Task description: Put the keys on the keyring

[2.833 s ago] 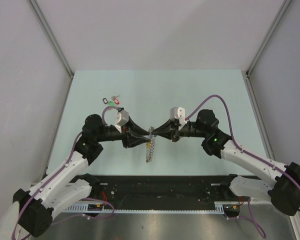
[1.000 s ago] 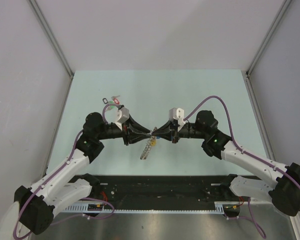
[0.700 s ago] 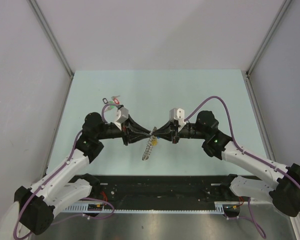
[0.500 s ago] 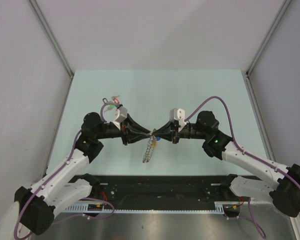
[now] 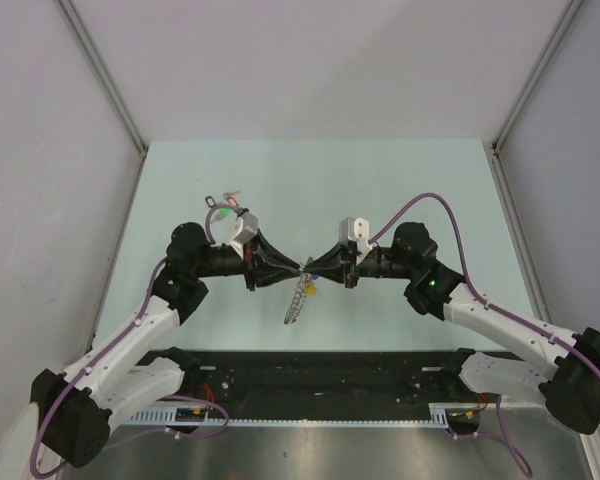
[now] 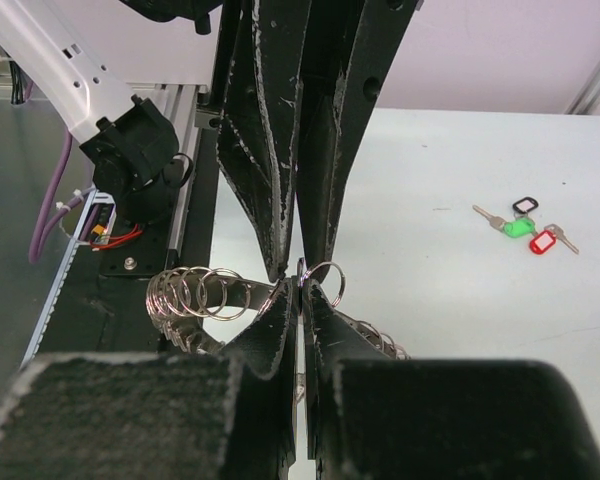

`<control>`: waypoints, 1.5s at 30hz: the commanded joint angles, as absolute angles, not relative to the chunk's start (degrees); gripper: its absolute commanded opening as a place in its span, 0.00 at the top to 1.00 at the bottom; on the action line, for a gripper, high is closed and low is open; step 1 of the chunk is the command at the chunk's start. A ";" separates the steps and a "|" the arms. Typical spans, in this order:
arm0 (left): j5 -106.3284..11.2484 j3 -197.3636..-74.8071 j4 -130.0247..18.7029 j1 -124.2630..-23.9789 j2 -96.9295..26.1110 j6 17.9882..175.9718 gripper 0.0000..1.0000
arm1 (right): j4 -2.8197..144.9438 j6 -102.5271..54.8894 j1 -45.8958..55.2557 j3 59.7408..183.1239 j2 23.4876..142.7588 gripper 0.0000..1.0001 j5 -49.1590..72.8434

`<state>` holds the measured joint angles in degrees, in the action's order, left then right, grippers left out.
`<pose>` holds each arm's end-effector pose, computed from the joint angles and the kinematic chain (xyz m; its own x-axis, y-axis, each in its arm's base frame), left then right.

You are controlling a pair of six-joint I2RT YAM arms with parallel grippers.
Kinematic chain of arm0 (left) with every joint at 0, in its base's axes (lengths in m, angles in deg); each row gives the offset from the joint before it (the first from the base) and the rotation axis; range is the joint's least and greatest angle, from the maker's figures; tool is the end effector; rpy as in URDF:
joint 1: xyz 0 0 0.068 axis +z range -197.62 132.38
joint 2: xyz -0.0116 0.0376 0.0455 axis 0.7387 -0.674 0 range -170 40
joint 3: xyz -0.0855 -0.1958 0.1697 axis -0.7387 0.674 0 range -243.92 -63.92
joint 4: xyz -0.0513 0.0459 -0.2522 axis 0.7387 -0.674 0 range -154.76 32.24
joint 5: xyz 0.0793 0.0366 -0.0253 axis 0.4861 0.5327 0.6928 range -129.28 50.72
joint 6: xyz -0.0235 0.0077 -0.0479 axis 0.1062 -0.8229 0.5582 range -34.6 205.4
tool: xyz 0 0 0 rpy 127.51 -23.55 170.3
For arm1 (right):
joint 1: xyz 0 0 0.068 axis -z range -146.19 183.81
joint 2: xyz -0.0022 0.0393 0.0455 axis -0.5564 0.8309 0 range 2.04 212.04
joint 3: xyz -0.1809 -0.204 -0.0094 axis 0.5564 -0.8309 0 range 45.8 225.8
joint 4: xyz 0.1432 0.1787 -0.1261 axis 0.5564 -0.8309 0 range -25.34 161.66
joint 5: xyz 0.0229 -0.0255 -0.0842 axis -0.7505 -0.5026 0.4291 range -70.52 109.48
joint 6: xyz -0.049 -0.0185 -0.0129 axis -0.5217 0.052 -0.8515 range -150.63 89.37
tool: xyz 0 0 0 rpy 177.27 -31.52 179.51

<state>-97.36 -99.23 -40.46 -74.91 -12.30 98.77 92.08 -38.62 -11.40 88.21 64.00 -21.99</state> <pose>0.1667 -0.1199 0.3087 -0.2256 -0.0212 -0.9740 0.9709 0.0780 -0.2265 0.1577 0.1922 0.3226 0.1494 0.0026 -0.9888 -0.9871 0.0588 -0.1490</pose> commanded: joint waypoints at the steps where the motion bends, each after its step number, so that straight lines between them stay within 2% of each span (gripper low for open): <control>1: -96.67 -101.53 -42.91 -75.04 -12.47 96.48 0.77 | 96.09 -38.37 -11.98 88.95 62.34 1.00 -22.79; 20: -96.49 -100.66 -38.52 -75.83 -12.39 98.93 0.76 | 97.15 -38.37 -12.69 88.95 63.92 1.00 -24.20; 25: -96.85 -100.48 -37.99 -76.10 -12.12 98.33 0.83 | 96.80 -38.37 -12.95 89.22 64.71 1.00 -24.29; 28: -95.54 -100.39 -39.83 -76.10 -11.07 95.44 0.98 | 95.74 -38.54 -12.86 89.30 64.62 1.00 -23.59; 30: -94.39 -100.48 -41.76 -76.10 -9.49 93.50 1.00 | 94.25 -38.63 -12.69 89.22 64.27 0.98 -23.06; 31: -92.73 -100.30 -42.38 -76.10 -9.05 92.18 0.99 | 93.72 -38.81 -12.69 89.30 63.92 0.97 -22.79; 34: -91.31 -100.65 -45.28 -76.01 -7.99 89.37 0.99 | 91.79 -38.81 -12.34 89.22 62.78 0.83 -21.13; 35: -90.96 -101.00 -46.15 -76.10 -7.90 88.49 1.00 | 90.65 -38.72 -12.34 89.22 61.64 0.71 -20.34; 38: -90.08 -101.80 -49.76 -76.10 -7.55 85.58 1.00 | 87.23 -38.11 -11.72 89.22 59.44 0.53 -15.33; 41: -89.38 -102.76 -53.89 -76.10 -6.68 79.79 1.00 | 84.33 -37.05 -11.02 89.22 56.45 0.44 -9.88; 45: -89.99 -102.68 -56.79 -76.10 -5.80 75.83 1.00 | 82.73 -36.00 -10.40 89.22 55.22 0.40 -6.71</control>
